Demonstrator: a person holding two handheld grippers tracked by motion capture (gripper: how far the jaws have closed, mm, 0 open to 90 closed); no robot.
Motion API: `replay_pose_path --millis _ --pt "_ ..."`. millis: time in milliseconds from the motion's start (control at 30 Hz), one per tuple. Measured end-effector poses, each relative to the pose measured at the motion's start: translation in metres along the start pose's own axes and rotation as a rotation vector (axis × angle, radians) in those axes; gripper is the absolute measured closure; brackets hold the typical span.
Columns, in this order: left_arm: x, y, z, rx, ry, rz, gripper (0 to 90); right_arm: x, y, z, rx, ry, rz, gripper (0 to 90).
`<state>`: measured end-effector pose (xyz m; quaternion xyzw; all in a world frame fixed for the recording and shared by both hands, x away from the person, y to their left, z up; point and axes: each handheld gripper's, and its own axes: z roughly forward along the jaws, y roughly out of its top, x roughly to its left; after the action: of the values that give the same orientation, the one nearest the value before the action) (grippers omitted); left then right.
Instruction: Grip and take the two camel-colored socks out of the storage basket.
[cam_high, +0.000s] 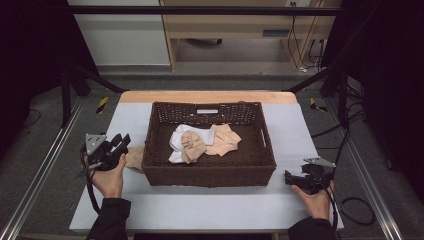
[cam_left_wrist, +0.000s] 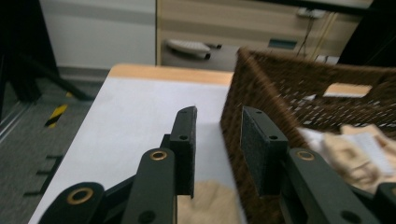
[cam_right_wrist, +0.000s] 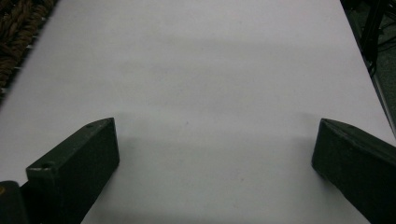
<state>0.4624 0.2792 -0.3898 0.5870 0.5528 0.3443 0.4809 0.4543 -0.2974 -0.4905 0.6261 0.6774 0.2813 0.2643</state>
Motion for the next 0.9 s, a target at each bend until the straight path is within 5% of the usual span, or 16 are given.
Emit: replay_pose_path --millis 333,900 --pt "-0.039 0.027 -0.002 -0.046 -0.079 0.073 64.9 0.000 0.000 0.000 0.000 0.000 0.000 1.0" --pt "-0.104 0.050 0.025 0.014 -0.191 0.181 59.5 0.000 0.000 0.000 0.001 0.001 0.001 1.0"
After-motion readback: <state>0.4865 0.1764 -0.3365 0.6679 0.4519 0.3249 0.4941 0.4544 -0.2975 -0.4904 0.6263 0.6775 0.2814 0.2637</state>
